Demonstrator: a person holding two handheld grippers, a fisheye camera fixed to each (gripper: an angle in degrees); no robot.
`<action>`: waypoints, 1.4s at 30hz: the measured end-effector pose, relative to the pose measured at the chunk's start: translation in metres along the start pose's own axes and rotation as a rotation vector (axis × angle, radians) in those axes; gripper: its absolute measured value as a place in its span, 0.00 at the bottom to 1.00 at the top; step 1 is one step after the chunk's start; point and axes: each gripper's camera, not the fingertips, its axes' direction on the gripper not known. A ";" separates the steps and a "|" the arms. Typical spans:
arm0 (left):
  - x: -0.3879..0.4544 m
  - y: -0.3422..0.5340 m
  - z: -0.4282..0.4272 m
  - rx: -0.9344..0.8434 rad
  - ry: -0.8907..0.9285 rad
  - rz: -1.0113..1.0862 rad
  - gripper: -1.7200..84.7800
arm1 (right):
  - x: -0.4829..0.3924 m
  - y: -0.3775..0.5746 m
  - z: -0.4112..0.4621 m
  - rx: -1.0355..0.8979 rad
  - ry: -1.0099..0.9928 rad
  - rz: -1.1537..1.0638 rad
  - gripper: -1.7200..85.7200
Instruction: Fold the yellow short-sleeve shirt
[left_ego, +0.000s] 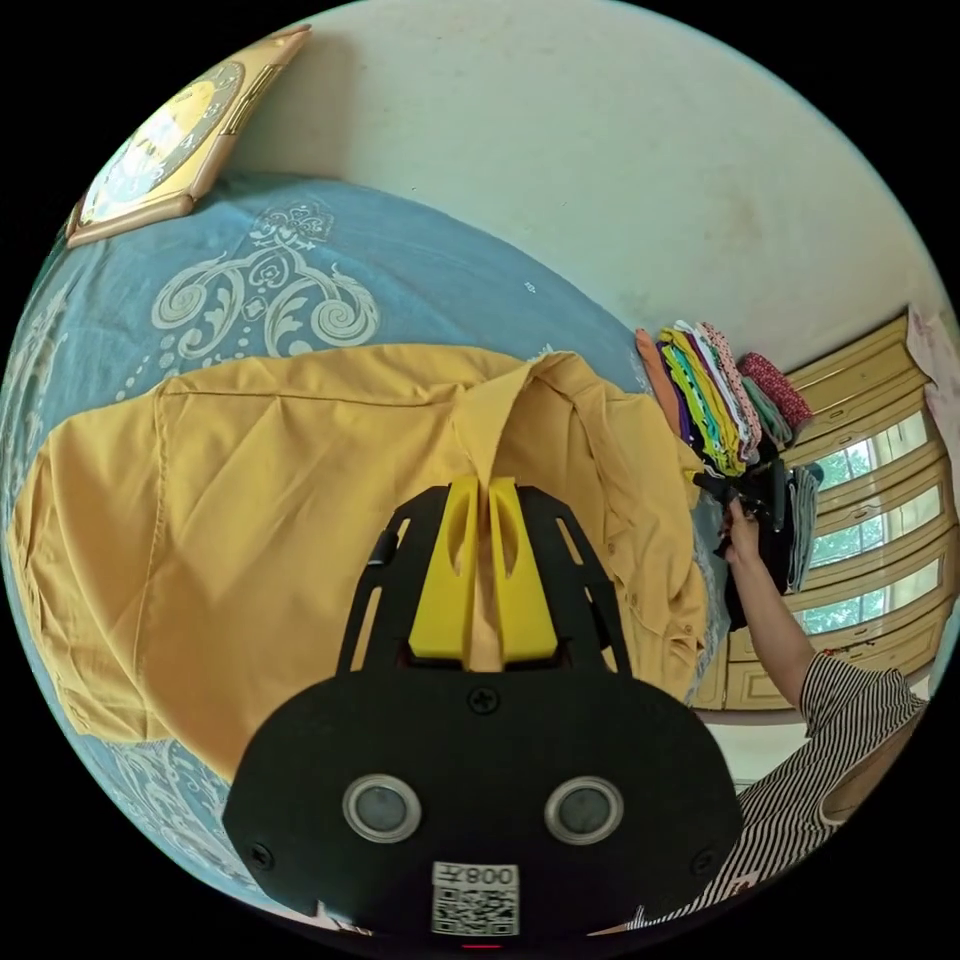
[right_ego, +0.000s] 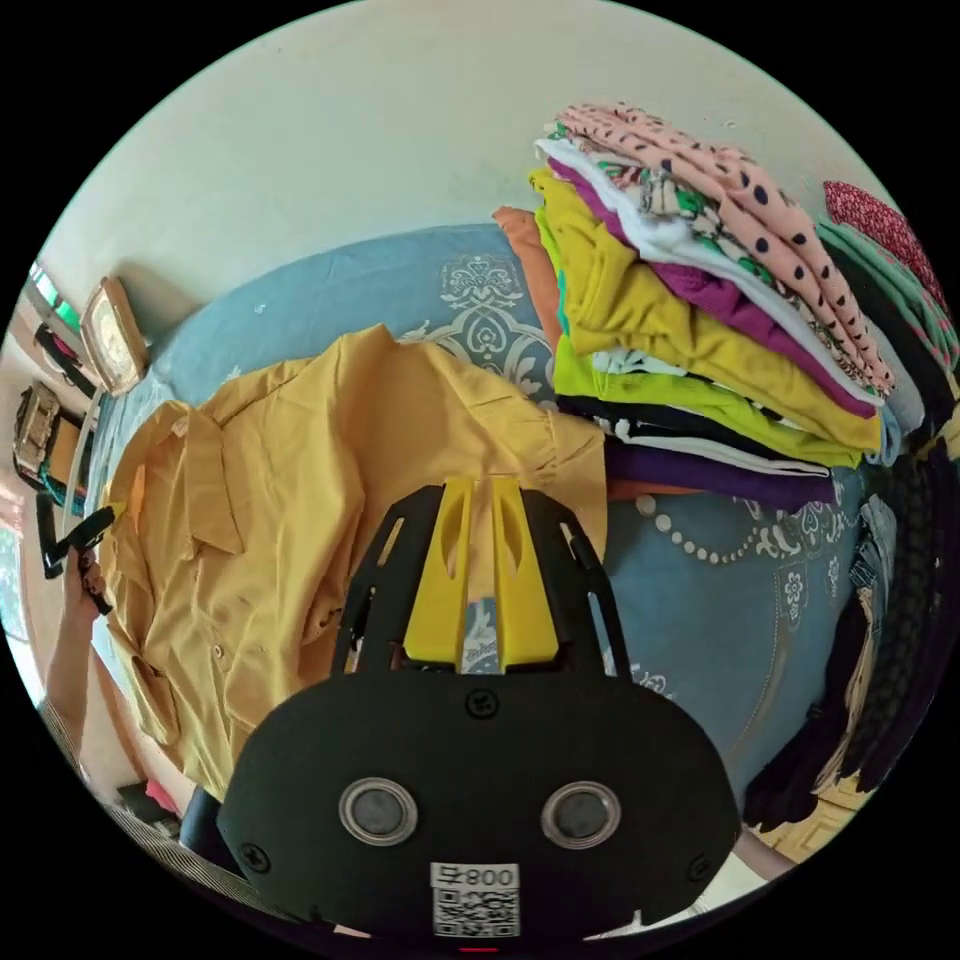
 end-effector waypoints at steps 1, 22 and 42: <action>0.002 -0.001 -0.001 0.009 0.012 0.006 0.04 | -0.007 0.003 -0.006 0.024 -0.040 -0.022 0.08; -0.002 -0.017 -0.008 0.085 0.201 -0.026 0.04 | -0.217 -0.074 0.041 -0.125 -0.422 -0.365 0.03; -0.010 -0.088 0.017 -0.012 -0.028 -0.001 0.11 | -0.286 -0.180 0.057 -0.066 -0.336 -0.223 0.10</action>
